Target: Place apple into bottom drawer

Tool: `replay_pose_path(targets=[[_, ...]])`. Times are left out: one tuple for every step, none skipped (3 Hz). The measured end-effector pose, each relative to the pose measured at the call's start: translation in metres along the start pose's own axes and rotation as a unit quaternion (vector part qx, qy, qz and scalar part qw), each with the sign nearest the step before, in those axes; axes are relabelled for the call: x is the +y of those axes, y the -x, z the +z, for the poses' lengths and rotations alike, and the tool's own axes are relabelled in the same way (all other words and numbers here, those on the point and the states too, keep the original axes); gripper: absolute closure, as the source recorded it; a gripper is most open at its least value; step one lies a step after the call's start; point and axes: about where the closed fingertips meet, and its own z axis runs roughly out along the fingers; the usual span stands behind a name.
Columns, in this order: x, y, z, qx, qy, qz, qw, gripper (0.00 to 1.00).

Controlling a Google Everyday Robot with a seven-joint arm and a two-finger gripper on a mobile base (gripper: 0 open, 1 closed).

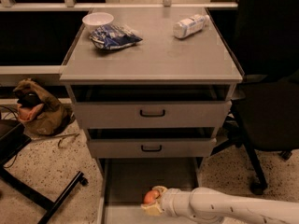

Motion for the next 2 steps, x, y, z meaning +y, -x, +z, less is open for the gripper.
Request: replay_pose_path(targets=[[-0.009,-0.03,0.033,0.004,-0.044,0.022,0.9988,1.0],[-0.05,-0.045,0.058,0.01,-0.123,0.034,0.9917,1.0]])
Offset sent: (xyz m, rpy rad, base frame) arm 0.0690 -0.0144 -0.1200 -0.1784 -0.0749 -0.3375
